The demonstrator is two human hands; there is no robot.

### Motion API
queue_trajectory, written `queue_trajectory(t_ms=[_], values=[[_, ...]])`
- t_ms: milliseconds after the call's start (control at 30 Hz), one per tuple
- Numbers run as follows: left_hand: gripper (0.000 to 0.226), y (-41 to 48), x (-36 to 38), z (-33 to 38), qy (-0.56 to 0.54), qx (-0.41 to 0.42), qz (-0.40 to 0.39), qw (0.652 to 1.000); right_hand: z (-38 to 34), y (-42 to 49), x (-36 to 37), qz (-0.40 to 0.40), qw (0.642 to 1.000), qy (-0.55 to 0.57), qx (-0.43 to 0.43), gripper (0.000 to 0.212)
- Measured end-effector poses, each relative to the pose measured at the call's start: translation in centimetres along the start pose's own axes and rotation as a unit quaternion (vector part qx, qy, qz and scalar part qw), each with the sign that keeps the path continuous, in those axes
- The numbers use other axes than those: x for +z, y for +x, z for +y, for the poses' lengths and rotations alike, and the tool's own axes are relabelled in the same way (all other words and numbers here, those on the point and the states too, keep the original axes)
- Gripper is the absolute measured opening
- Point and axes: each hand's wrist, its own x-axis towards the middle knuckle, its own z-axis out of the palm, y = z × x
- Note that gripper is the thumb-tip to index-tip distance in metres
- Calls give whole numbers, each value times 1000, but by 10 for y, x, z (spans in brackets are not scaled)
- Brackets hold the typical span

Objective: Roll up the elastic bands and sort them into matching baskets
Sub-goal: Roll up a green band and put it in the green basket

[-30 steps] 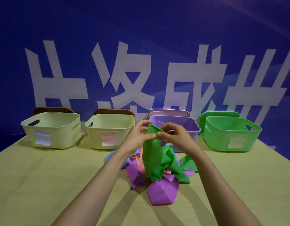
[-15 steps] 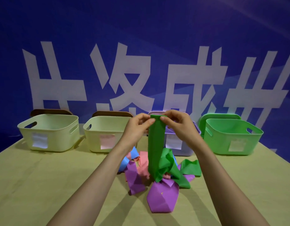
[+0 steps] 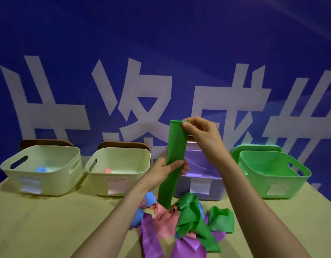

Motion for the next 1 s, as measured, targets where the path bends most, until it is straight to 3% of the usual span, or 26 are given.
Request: queue_trajectory(t_ms=[167, 300, 467, 600, 700, 867, 1000], values=[[15, 2, -15, -48, 36, -71, 6, 997, -20, 20, -4, 32, 999, 23, -22, 11], [12, -2, -27, -76, 71, -104, -1, 992, -8, 13, 1, 8, 1000, 5, -14, 10], [24, -23, -35, -76, 166, -67, -33, 983, 9, -13, 11, -16, 1000, 4, -18, 8], [29, -54, -15, -22, 66, 29, 45, 996, 9, -42, 17, -38, 999, -7, -25, 8], [20, -82, -2, 20, 75, 72, 58, 993, -4, -62, 20, -41, 998, 14, -36, 8], [17, -130, 13, 37, 59, 48, -8, 997, -17, -89, 16, -48, 998, 34, -20, 8], [18, -146, 10, -6, 54, -26, -17, 998, 29, -114, 21, -49, 997, 8, 65, 11]])
